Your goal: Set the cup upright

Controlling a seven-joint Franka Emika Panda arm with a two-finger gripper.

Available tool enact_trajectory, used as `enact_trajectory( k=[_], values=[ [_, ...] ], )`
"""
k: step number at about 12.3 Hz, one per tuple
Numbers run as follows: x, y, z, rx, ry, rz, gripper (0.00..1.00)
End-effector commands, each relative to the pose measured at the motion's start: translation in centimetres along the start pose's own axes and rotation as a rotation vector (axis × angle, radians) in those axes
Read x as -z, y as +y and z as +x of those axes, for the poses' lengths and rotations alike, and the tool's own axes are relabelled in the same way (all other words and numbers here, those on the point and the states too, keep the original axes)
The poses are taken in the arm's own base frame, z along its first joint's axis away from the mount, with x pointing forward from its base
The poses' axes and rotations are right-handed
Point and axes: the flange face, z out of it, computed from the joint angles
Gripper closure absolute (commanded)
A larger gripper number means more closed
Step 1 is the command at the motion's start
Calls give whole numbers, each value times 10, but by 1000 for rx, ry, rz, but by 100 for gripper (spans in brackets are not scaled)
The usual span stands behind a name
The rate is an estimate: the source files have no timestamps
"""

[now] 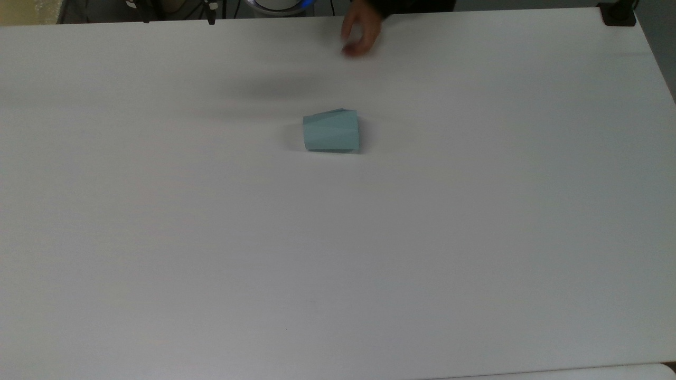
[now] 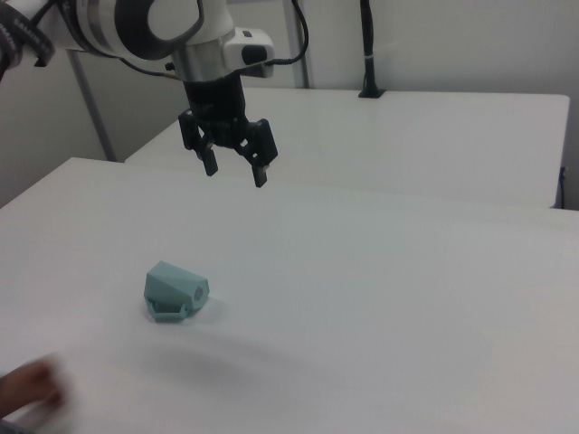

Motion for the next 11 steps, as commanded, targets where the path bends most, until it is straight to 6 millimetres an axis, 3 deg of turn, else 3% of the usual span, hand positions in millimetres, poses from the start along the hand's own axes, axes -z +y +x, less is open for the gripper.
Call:
enact_trajectory(
  k=[1, 11],
  values=[
    [7, 8, -8, 18, -9, 11, 0],
    [9, 15, -11, 41, -15, 11, 0]
  ],
)
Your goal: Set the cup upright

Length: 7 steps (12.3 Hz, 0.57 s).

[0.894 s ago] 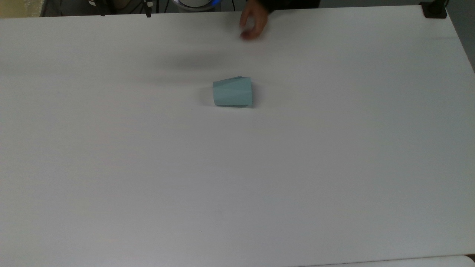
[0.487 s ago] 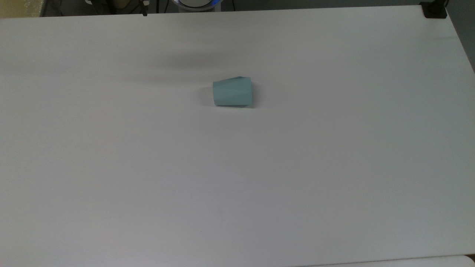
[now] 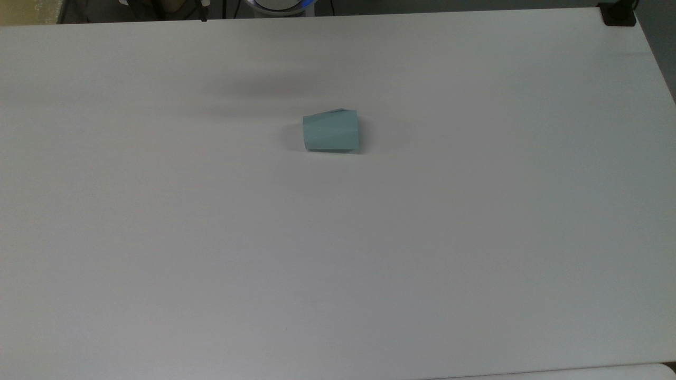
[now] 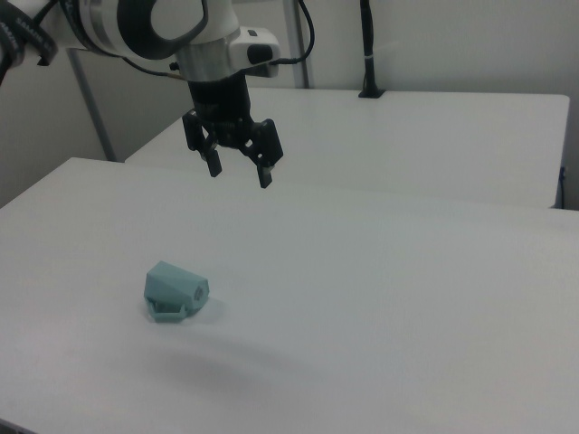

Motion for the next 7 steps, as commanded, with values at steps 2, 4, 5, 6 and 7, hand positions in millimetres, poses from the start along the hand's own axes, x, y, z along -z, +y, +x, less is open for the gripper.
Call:
enact_trajectory(
  k=[2, 4, 5, 6, 7],
  values=[
    [9, -5, -7, 31, -8, 15, 0],
    [8, -33, -4, 46, -13, 8, 0],
    [4, -73, -1, 62, -19, -22, 0],
    [2, -93, 0, 83, -19, -61, 0],
    [1, -119, -1, 109, -14, -93, 0]
  ],
)
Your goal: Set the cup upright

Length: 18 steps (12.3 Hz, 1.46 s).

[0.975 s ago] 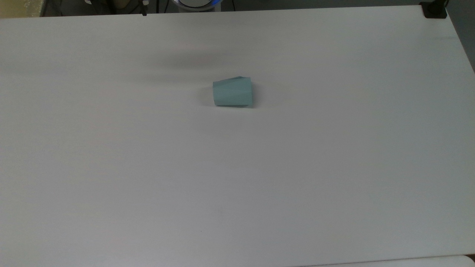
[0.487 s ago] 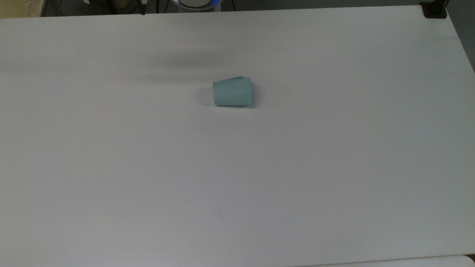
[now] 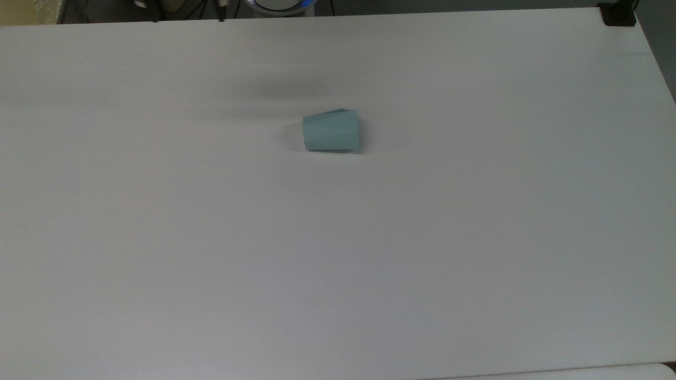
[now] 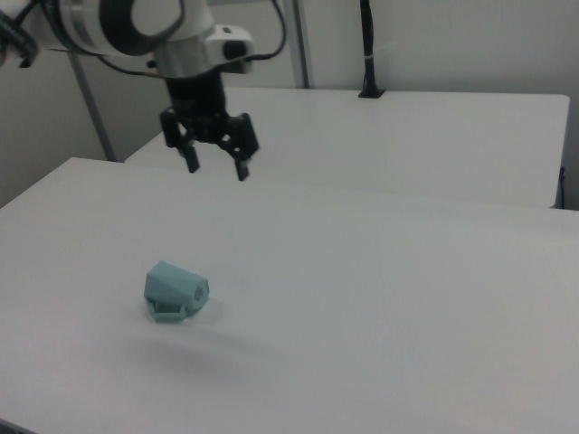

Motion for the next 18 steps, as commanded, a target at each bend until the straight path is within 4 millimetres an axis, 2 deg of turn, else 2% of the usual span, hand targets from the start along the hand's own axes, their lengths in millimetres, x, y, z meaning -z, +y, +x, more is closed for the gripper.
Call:
enact_trajectory(
  k=[1, 2, 4, 7, 9, 11, 13, 15, 18],
  values=[
    [1, -97, 1, 61, -11, -107, 0],
    [-11, -130, 6, 71, -16, -156, 0],
    [-26, -178, 9, 115, -12, -244, 0],
    [-56, -220, 11, 124, -13, -360, 0],
    [-81, -270, 5, 97, 42, -494, 0],
    [-101, -297, -1, 54, 80, -564, 0],
    [-120, -318, -10, 75, 48, -614, 0],
    [-155, -345, -20, 133, 10, -683, 0],
    [-224, -375, -27, 152, -15, -789, 0]
  ],
)
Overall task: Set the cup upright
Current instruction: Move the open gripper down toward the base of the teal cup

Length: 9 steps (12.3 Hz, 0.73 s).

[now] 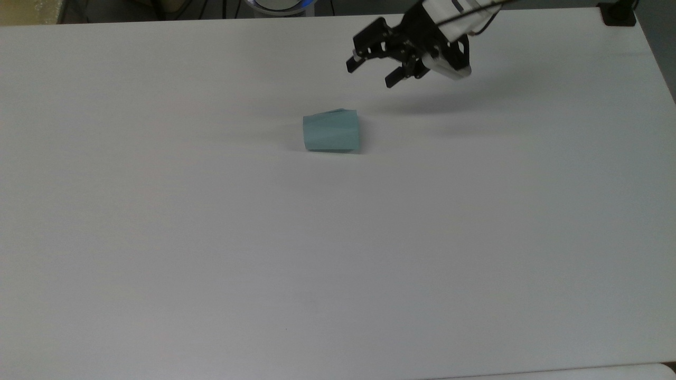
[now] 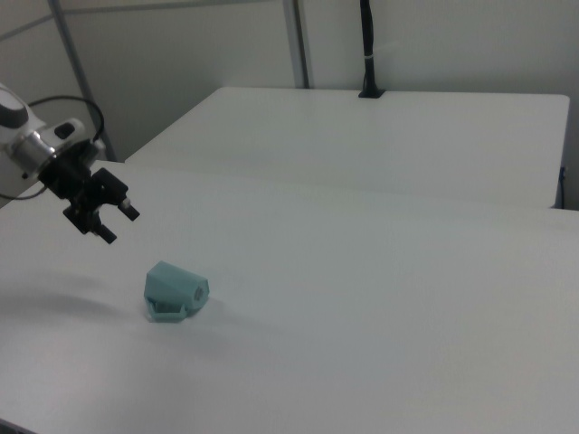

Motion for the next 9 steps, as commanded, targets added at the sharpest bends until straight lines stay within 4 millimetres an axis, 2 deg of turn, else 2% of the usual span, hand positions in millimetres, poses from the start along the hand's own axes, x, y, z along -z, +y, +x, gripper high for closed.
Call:
enact_trajectory(
  k=[1, 3, 5, 9],
  values=[
    [-27, -58, 6, -41, -3, -139, 0],
    [-37, -83, 4, -64, 18, -190, 0],
    [-54, -96, 6, -88, 26, -241, 0],
    [-85, -106, 14, -99, 8, -289, 0]
  ],
)
